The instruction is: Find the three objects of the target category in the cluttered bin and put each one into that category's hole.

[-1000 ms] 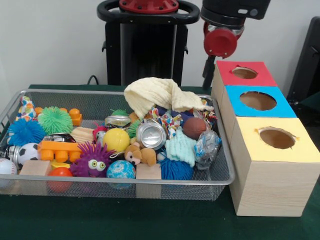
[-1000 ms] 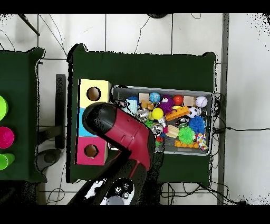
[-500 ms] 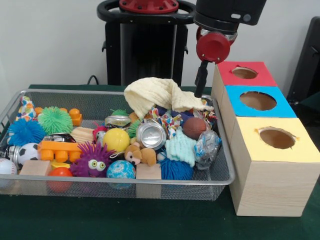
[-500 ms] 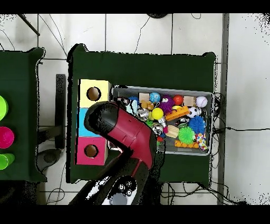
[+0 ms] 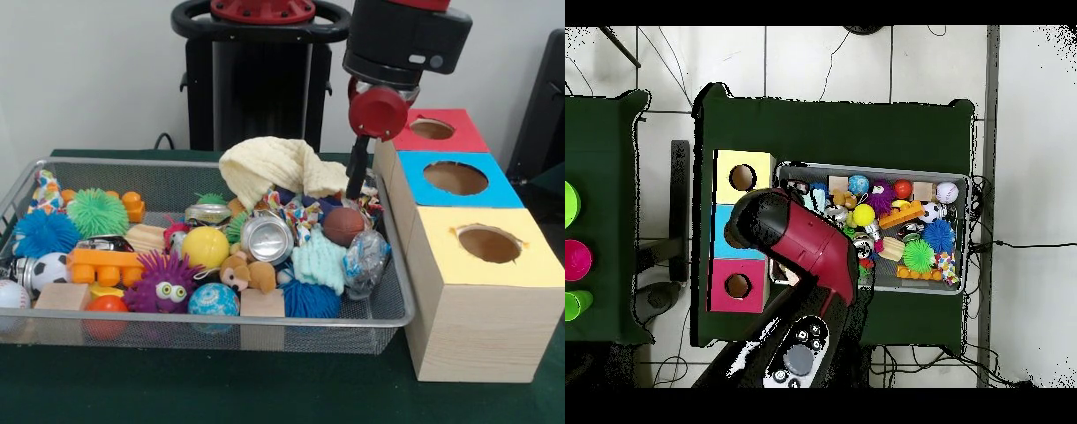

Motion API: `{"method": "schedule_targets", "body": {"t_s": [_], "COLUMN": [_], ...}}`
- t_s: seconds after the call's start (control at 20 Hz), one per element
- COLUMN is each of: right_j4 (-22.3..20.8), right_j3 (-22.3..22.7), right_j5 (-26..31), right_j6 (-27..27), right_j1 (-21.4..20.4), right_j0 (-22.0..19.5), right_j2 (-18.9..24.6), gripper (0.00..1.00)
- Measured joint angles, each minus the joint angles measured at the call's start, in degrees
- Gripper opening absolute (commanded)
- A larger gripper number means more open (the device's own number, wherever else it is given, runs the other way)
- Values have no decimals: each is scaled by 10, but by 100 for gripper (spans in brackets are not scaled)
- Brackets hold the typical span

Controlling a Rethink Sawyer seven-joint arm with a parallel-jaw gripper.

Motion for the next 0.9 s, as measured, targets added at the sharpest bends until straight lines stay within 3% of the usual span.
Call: {"method": "schedule_targets", "body": {"t_s": [0.4, 0.9], "right_j4": [-1, -1], "right_j3": [0, 0], "right_j5": [-64, -78], "right_j6": [0, 0], "right_j1": [22, 25], "right_j0": [-32, -38], "right_j2": [36, 59], "gripper": [100, 100]}}
